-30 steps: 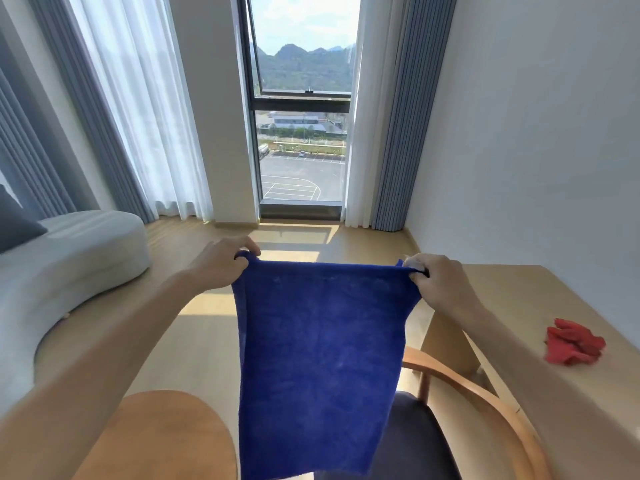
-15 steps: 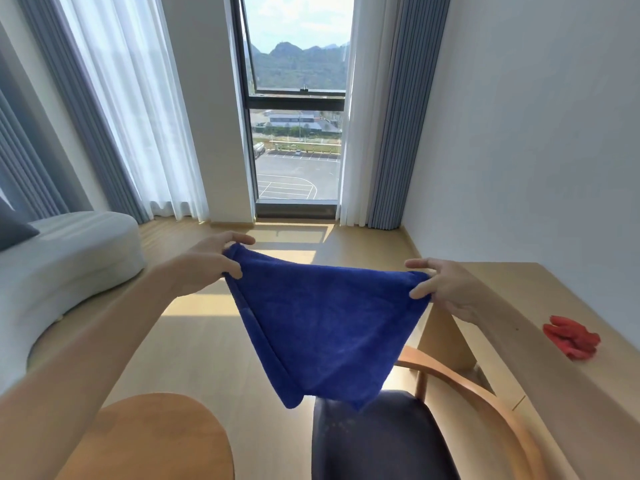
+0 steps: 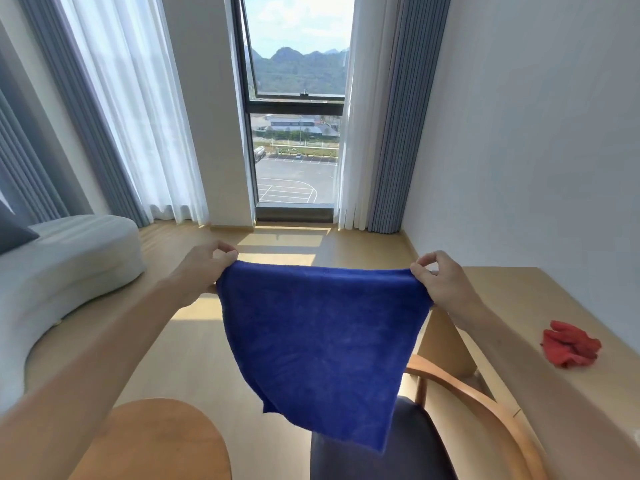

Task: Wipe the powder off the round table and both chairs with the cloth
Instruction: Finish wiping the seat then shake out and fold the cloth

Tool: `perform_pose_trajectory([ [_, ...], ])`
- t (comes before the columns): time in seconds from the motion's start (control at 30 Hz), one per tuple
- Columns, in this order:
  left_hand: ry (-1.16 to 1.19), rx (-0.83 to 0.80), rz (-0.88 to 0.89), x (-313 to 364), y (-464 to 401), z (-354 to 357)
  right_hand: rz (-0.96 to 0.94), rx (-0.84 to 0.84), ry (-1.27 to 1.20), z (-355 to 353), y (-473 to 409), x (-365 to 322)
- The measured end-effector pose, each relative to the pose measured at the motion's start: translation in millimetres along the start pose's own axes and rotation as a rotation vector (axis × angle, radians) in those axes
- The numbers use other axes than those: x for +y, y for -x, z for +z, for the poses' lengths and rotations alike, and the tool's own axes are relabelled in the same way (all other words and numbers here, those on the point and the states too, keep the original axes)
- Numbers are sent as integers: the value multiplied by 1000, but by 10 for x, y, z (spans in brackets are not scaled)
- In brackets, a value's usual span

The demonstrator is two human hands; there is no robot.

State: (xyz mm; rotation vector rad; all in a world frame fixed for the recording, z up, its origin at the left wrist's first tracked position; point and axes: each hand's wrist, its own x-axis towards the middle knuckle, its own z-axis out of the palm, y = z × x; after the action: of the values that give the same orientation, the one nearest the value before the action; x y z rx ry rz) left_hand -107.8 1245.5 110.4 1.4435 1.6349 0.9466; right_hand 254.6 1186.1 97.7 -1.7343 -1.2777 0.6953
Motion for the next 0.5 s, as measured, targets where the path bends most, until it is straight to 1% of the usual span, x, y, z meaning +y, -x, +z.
perform_pose_trajectory([
  [0.07, 127, -87, -64, 22, -6, -13, 153, -156, -144, -16, -10, -53],
  [0.1, 183, -161, -82, 33, 2, -39, 190, -256, -221, -37, -9, -67],
  [0.13, 224, -235, -83, 37, 10, -76, 198, -339, -283, -67, -5, -75],
  [0.17, 246, -290, -68, 29, 11, -119, 186, -384, -311, -99, -4, -73],
  [0.2, 228, -318, -39, 24, 21, -157, 155, -392, -289, -129, 10, -74],
  [0.23, 156, -313, 5, 15, 31, -190, 109, -364, -217, -146, 19, -68],
  [0.27, 34, -283, 64, 12, 51, -213, 52, -318, -123, -152, 36, -67],
  [0.37, -438, -119, 245, 1, 116, -202, -119, -183, 162, -113, 68, -75],
  [0.4, -530, -62, 281, -10, 144, -177, -172, -138, 259, -90, 72, -81],
  [0.43, -550, -16, 297, -17, 171, -151, -219, -85, 352, -73, 73, -85],
  [0.5, -444, 17, 275, -50, 188, -118, -273, 4, 442, -55, 78, -88],
])
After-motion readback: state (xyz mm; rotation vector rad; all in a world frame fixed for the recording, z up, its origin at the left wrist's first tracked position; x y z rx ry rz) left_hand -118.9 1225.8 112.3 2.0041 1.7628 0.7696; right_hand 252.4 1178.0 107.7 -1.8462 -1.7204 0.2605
